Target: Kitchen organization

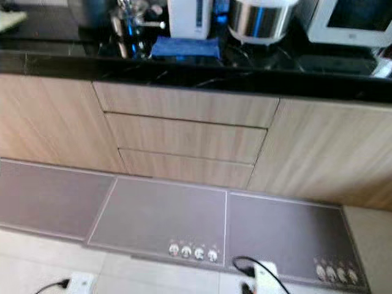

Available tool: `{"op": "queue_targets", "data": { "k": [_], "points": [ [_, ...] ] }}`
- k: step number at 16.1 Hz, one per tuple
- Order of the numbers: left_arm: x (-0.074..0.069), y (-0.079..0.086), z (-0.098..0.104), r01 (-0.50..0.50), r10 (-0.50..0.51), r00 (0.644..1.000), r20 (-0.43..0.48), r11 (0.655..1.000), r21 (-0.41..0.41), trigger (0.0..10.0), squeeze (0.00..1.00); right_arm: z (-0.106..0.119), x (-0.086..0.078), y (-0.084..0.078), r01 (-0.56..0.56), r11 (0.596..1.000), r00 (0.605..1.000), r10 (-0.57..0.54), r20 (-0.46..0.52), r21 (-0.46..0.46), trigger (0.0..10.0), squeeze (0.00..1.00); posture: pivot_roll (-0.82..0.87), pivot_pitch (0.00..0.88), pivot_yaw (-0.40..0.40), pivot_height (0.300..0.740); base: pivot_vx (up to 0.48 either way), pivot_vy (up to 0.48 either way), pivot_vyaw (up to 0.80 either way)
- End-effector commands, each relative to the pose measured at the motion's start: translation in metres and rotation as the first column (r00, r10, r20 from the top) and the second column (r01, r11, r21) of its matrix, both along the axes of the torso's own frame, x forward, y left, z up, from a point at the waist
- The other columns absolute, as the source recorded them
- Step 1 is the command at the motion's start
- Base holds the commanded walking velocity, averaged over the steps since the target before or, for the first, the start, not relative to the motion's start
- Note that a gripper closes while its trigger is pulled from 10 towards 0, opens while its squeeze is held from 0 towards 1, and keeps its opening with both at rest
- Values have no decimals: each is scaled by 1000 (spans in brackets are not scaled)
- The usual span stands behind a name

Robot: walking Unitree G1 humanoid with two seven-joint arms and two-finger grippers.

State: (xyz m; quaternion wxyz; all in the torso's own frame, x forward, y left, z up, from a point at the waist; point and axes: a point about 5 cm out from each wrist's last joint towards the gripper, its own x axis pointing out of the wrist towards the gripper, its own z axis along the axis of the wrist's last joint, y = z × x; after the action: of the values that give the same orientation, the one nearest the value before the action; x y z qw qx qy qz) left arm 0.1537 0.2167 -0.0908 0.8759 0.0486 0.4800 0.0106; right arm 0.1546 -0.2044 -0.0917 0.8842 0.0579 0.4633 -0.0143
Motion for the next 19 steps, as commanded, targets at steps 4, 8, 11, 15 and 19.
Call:
{"op": "queue_targets", "data": {
  "k": [4, 8, 11, 15, 19],
  "points": [
    [-5, 5, -1, -5, 5, 1000, -22, 1000, 13, 10000, 0, 1, 4, 5, -8, 1000, 1000, 8, 7, 9, 10000, 0, 107, 77, -42, 740, 0, -295, 0],
    [-5, 5, -1, -8, 8, 1000, -22, 1000, 14, 10000, 0, 0, 3, 3, 24, 1000, 1000, -24, 5, 10, 10000, 0, 111, 72, -41, 740, 0, -294, 0],
    [-5, 6, -1, -8, 8, 1000, -22, 1000, 17, 10000, 0, 1, 3, -1, 40, 999, 999, -40, 6, 6, 10000, 0, 108, 71, -39, 740, 0, -303, 0],
    [-5, 4, -1, -4, 4, 1000, -23, 1000, 12, 10000, 0, 1, 3, -1, 34, 999, 999, -34, 2, 3, 10000, 0, 107, 75, -45, 740, 0, -305, 0],
    [-8, 3, -3, 11, -11, 999, -35, 1000, 13, 10000, 0, 1, 3, 1, 25, 1000, 1000, -25, 2, 3, 10000, 0, 94, 67, -40, 740, 0, -307, 0]
  ]
}}
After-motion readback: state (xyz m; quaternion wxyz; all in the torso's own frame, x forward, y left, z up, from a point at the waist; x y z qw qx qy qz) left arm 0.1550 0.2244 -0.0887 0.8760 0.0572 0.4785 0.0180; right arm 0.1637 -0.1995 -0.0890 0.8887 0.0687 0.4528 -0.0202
